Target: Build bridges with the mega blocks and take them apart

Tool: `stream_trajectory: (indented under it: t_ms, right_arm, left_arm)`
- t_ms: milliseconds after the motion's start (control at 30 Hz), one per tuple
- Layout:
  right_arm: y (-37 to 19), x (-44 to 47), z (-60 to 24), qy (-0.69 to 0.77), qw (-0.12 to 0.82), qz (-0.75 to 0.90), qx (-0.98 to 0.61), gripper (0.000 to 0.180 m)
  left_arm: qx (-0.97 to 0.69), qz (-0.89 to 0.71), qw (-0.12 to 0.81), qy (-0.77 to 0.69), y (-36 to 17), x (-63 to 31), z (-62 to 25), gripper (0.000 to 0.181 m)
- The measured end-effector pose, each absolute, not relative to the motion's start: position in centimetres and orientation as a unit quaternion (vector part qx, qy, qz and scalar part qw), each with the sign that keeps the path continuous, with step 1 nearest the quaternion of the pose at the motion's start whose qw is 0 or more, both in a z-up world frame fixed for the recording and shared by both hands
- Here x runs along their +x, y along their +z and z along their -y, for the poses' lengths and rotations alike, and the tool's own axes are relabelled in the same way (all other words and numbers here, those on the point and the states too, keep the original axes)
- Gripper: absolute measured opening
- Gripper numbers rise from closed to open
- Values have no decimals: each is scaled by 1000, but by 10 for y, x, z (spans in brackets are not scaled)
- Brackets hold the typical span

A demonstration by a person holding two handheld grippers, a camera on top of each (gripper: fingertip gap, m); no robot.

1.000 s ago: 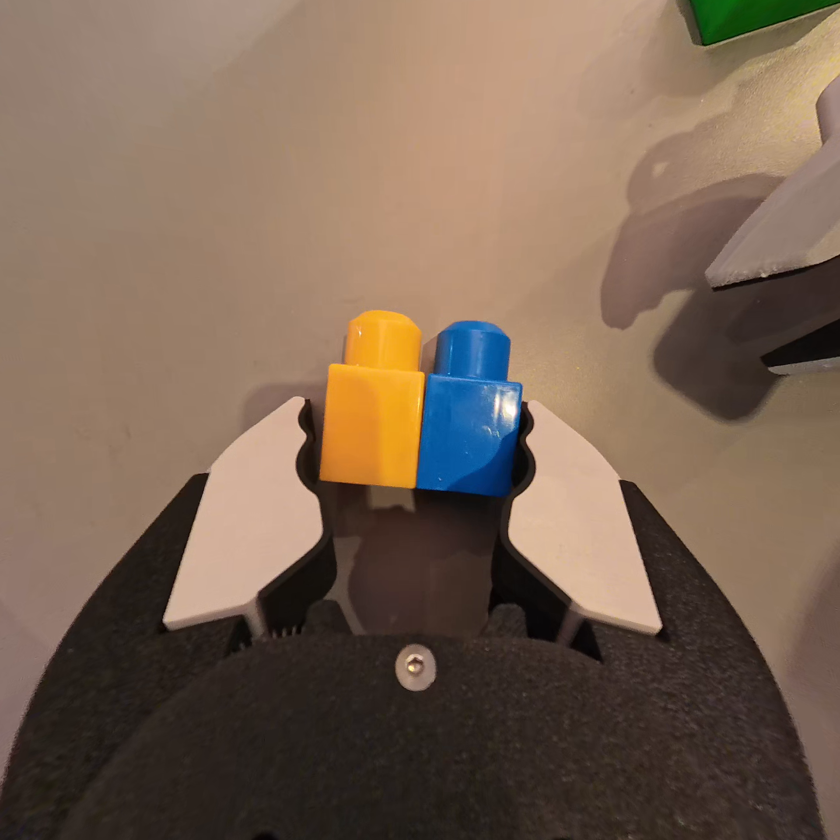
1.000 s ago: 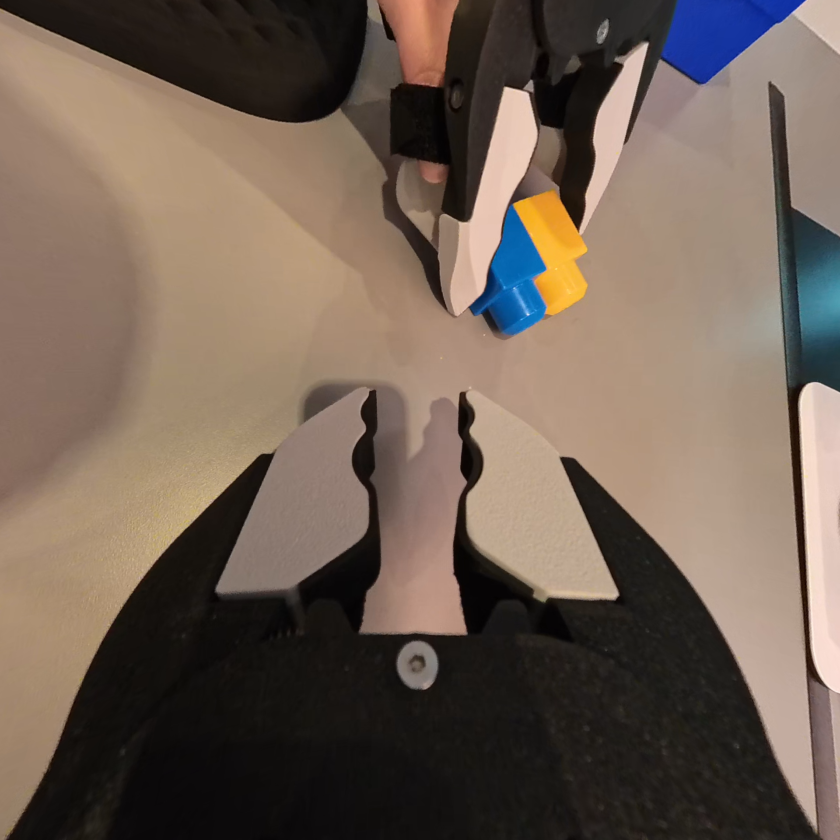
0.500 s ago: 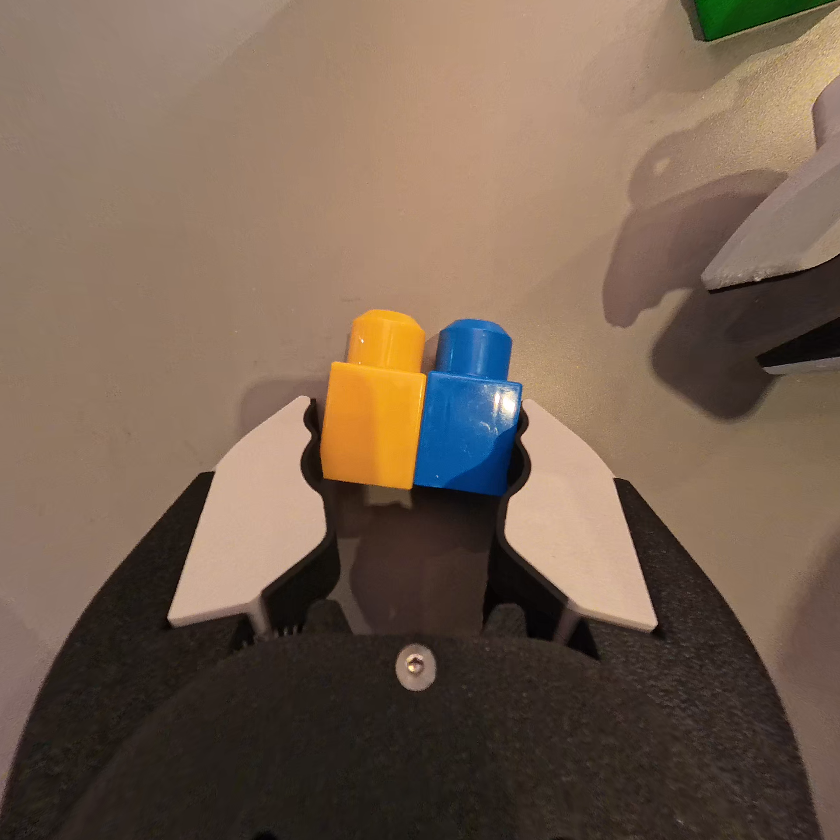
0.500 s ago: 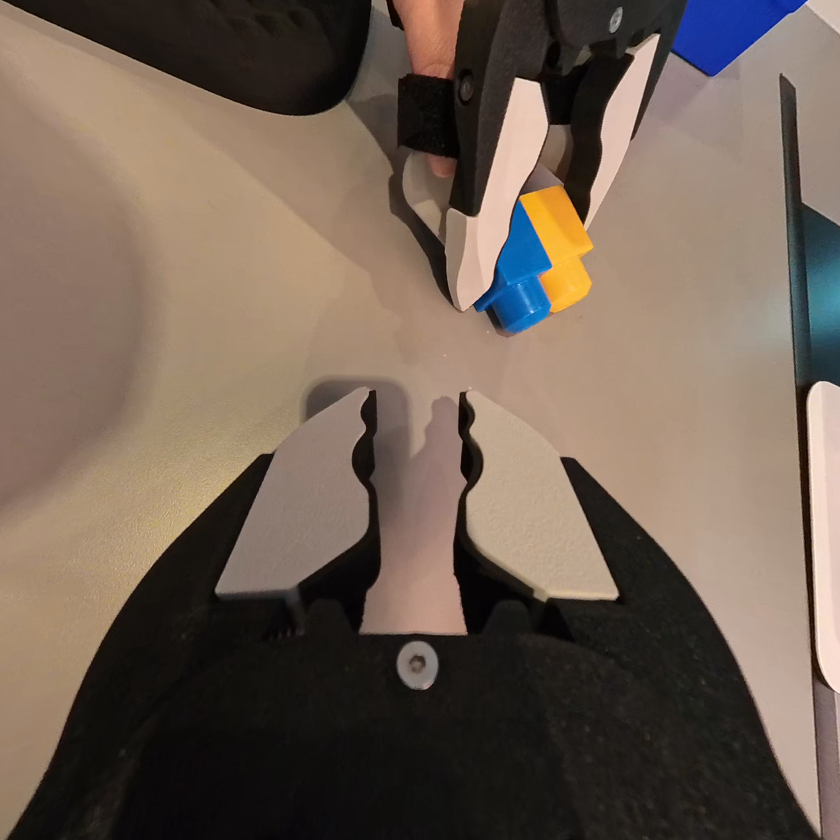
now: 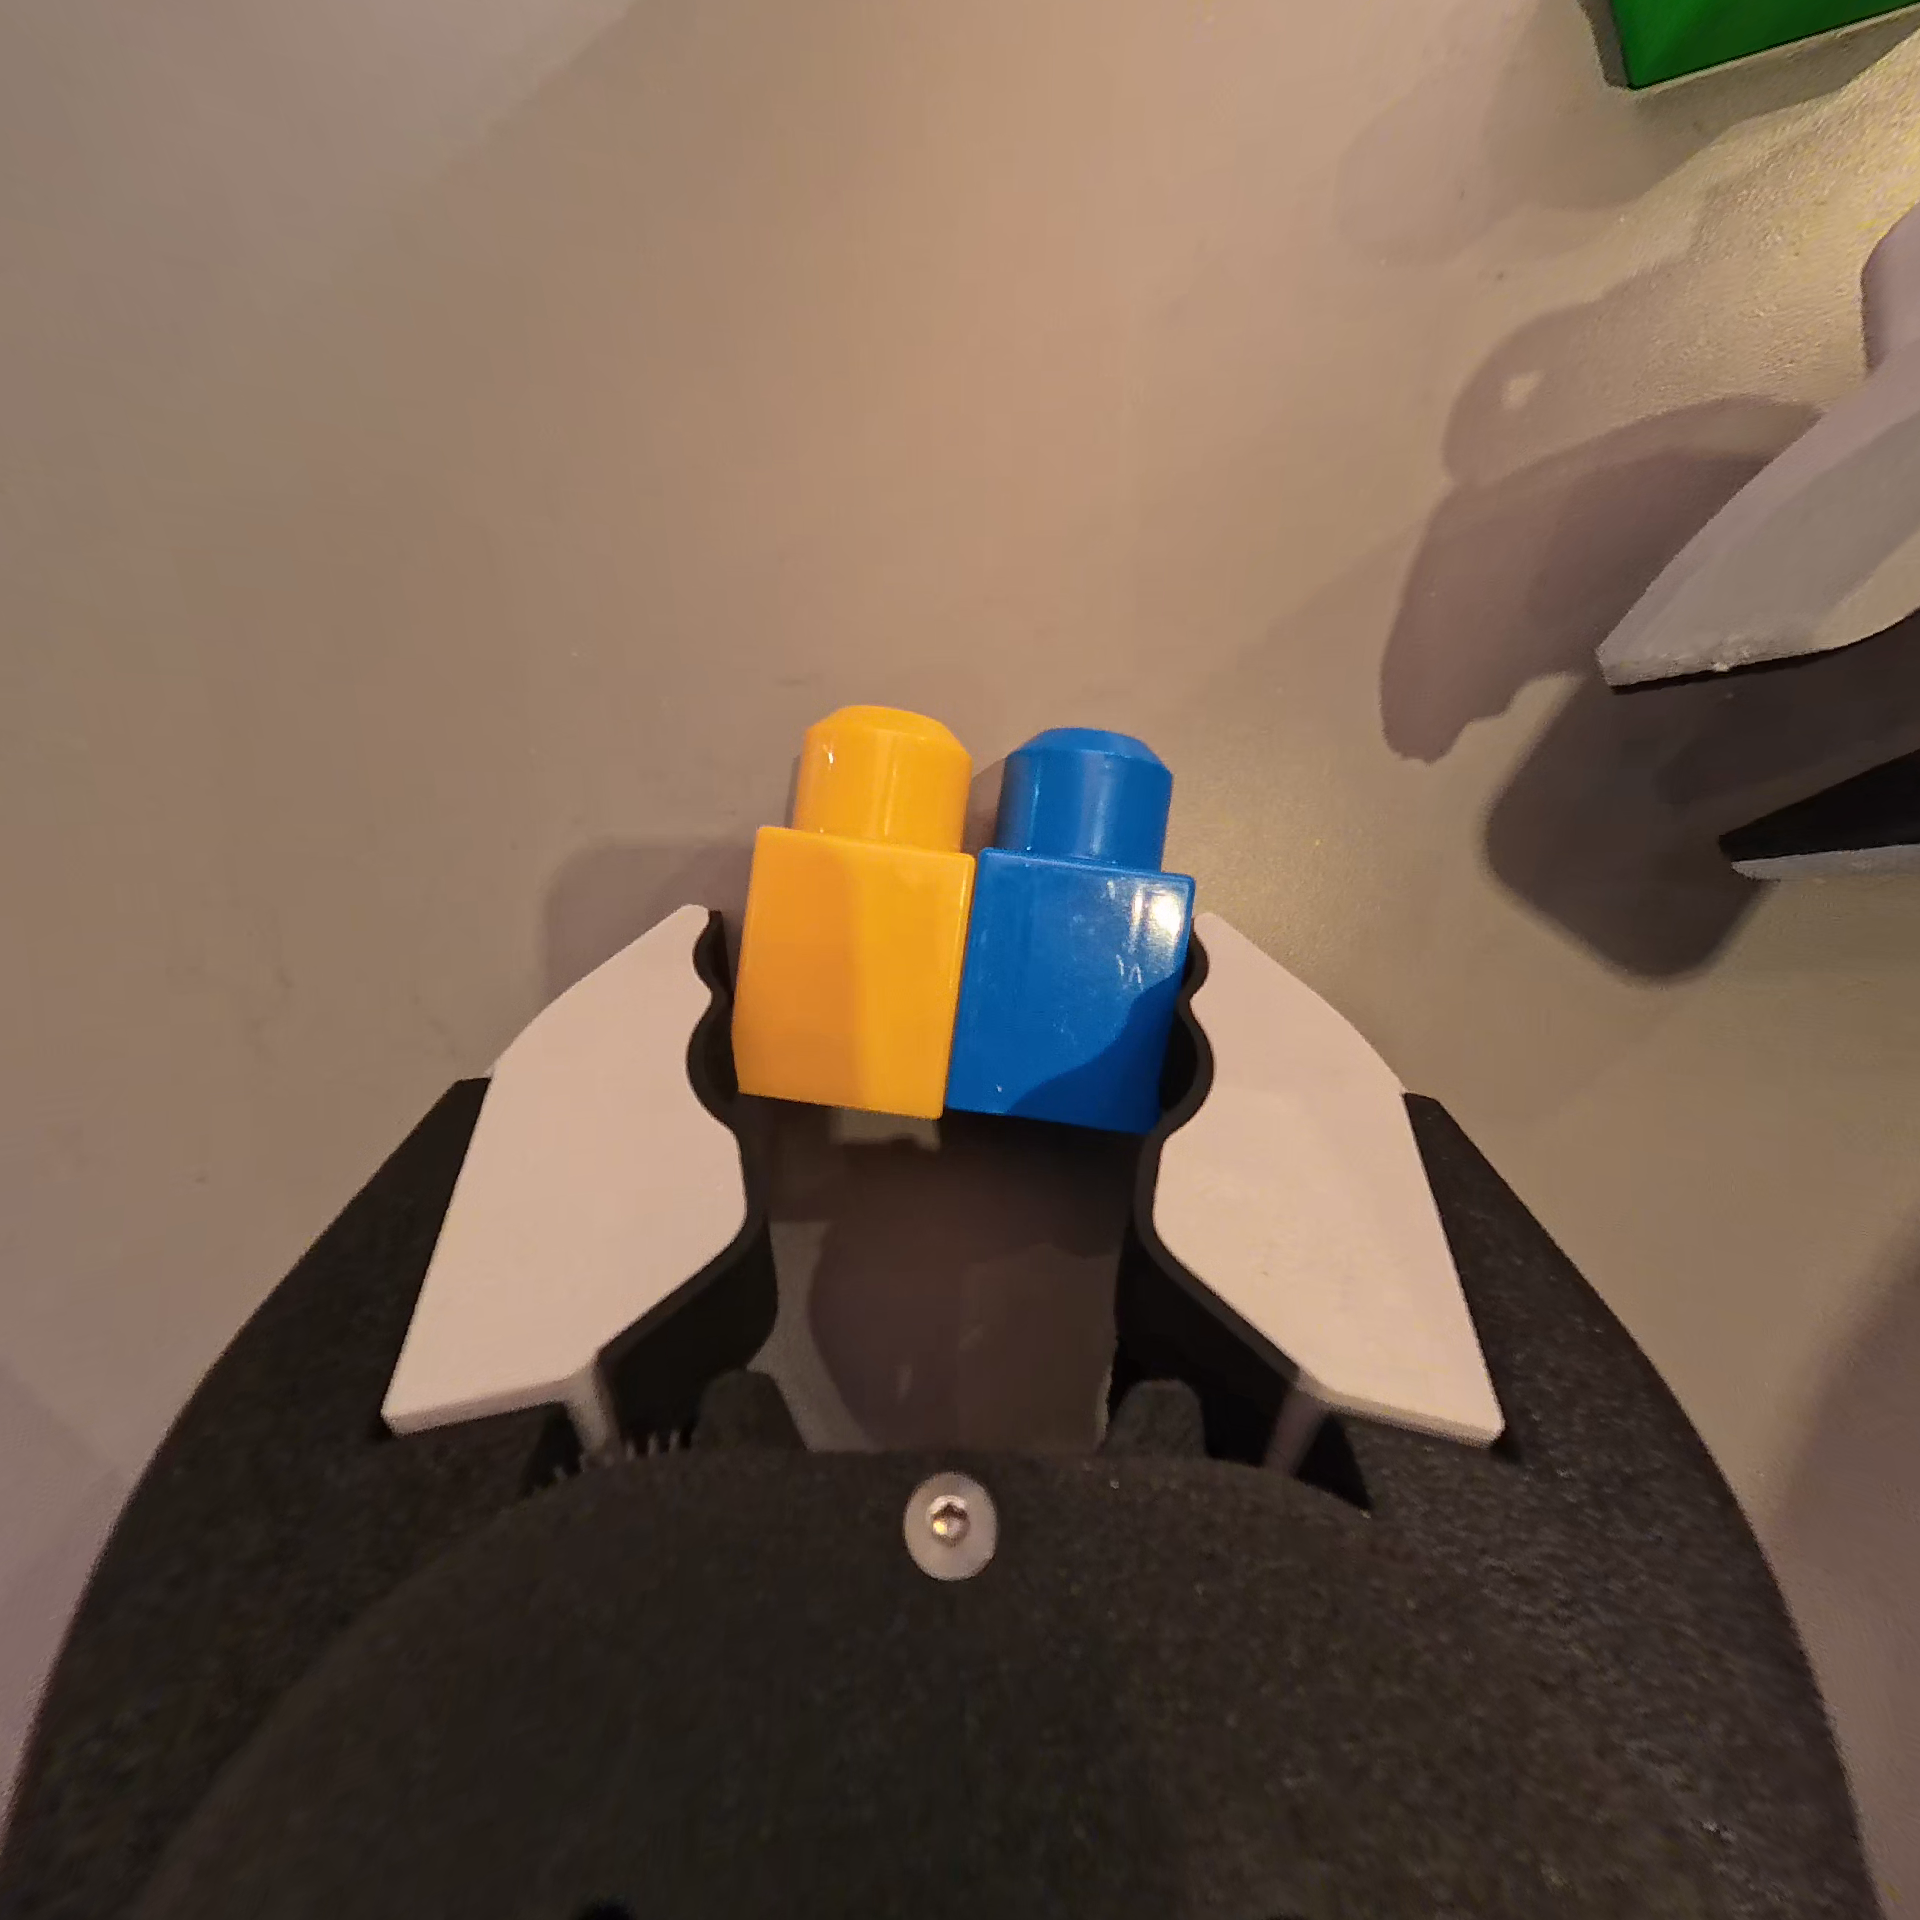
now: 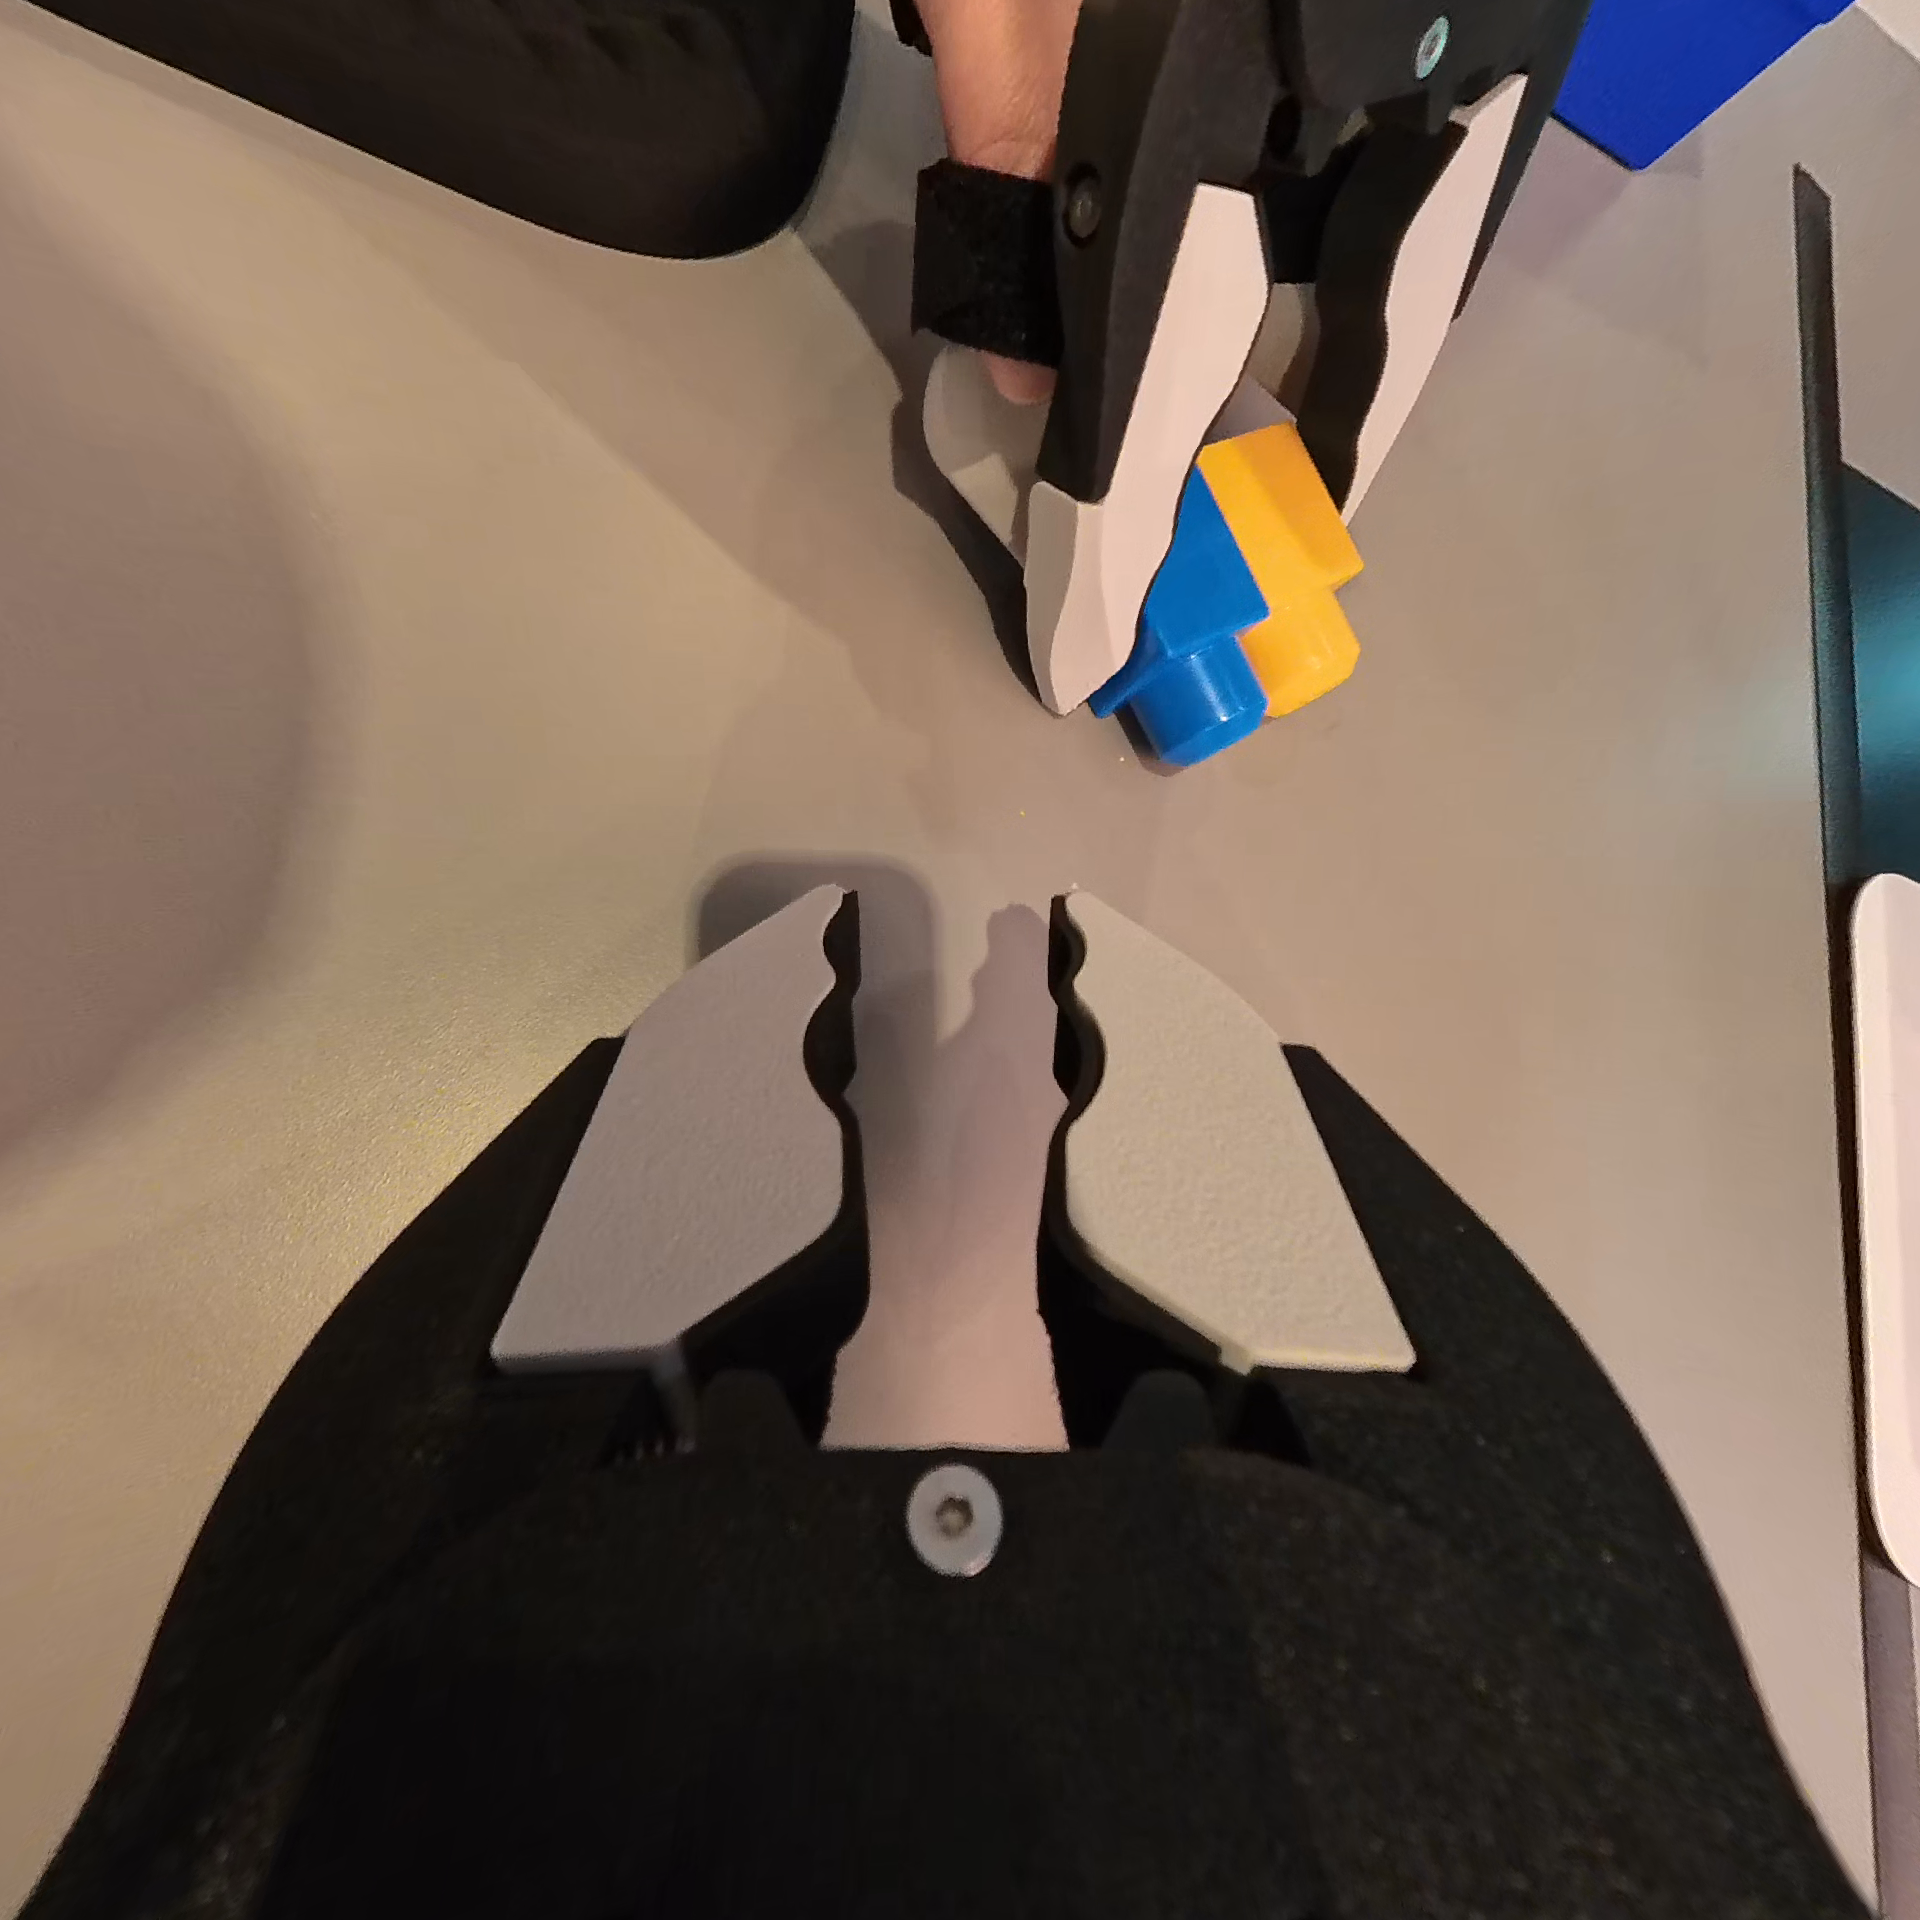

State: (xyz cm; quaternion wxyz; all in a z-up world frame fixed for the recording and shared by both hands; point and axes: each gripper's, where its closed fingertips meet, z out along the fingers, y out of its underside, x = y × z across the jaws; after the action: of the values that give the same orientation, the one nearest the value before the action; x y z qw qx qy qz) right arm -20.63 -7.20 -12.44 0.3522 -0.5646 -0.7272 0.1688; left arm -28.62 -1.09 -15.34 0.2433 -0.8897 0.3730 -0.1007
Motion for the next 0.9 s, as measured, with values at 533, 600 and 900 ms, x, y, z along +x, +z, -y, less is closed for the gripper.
stream_trajectory:
  t_ms: [533, 600, 900]
  right_arm:
    - [-124, -209, 71, 191, 353, 714, -574, 34]
    - [-121, -209, 70, 193, 357, 711, -574, 34]
    - [-119, -207, 66, 201, 360, 702, -581, 34]
  left_arm:
    - [-879, -358, 288, -125, -141, -283, 8, 77]
    - [-871, -352, 315, -135, -129, -281, 6, 77]
    - [-868, -370, 310, -114, -130, -284, 11, 77]
